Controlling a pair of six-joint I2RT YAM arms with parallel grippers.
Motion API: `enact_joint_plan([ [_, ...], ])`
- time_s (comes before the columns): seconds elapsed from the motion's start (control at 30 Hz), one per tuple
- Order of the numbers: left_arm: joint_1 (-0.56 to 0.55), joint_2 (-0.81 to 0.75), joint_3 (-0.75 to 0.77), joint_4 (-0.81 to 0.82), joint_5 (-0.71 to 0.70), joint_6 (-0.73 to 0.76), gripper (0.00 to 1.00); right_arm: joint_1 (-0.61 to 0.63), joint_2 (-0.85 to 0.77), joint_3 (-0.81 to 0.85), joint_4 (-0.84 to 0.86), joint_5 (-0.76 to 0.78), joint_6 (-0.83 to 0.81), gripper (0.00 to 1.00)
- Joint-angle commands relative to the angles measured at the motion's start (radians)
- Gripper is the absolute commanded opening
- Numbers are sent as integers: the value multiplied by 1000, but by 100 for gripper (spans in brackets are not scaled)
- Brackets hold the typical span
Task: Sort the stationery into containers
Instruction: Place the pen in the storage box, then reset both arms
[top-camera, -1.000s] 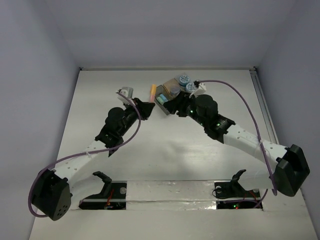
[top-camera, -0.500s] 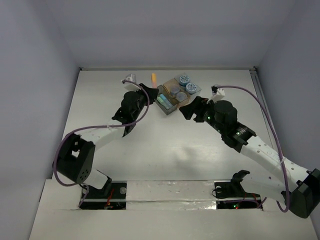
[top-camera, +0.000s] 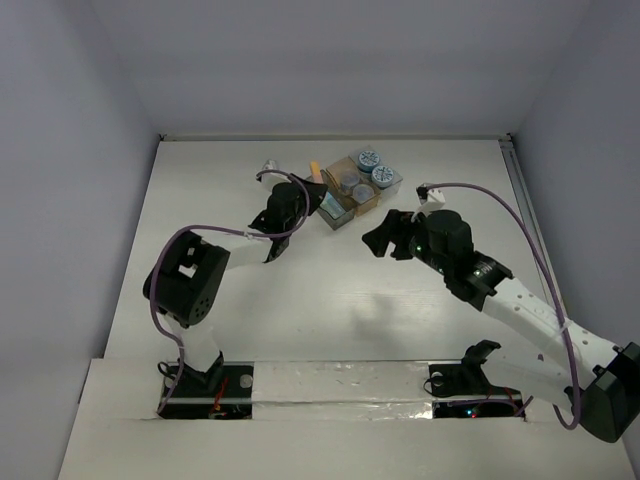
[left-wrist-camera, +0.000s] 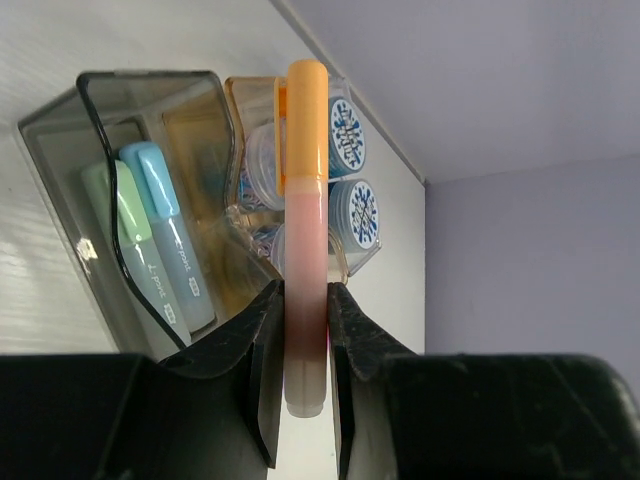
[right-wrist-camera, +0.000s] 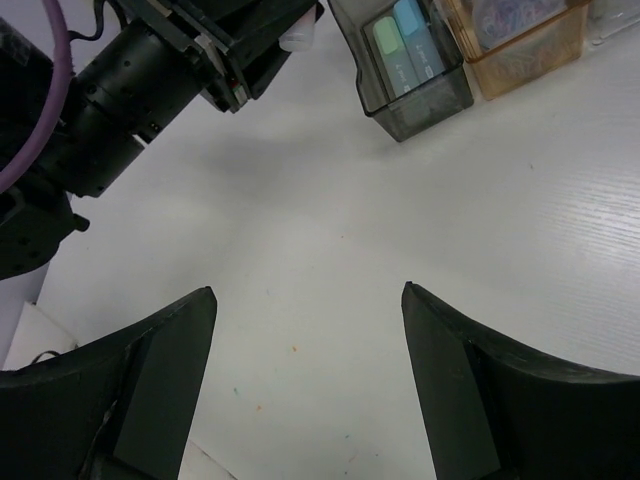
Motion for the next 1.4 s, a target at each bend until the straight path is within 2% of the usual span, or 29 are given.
enact_joint_plan([
  [0.0,-11,22,55,80,-17,-88,0,-9,-32,-14,11,-26,-33,81],
  [0.2,-29,92,76,101,-16,-128,0,-9,-46,-12,11,-82,-54,81],
  [0.53,-29,152,93,81,-16,-171,1,-9,-69,-14,6,-80,-74,81],
  [0.63,-29,161,95,80,-14,-174,6,-9,-73,-15,5,-79,-74,81],
  [0.73,-29,164,92,80,-16,-175,14,-9,-76,-15,5,-76,-74,81],
  [0.77,-29,166,92,80,-16,-175,20,-9,-78,-15,5,-76,-74,81],
  [0.87,-29,169,89,87,-9,-181,24,-9,-78,-15,6,-74,-74,81],
  [0.97,-29,167,81,100,-3,-181,39,-9,-78,-14,6,-74,-71,81],
  [1.07,-29,154,81,101,-11,-162,49,-9,-81,-12,5,-69,-70,81],
  [1.1,-29,141,81,104,-11,-151,57,-9,-79,-12,6,-68,-71,81],
  [1.13,-29,137,82,103,-14,-140,60,-9,-79,-11,6,-66,-71,81],
  [1.2,-29,115,86,90,-19,-116,65,-9,-78,-11,3,-65,-70,81],
  [1.37,-29,49,87,95,-14,-53,68,-9,-93,-2,5,-45,-65,81],
])
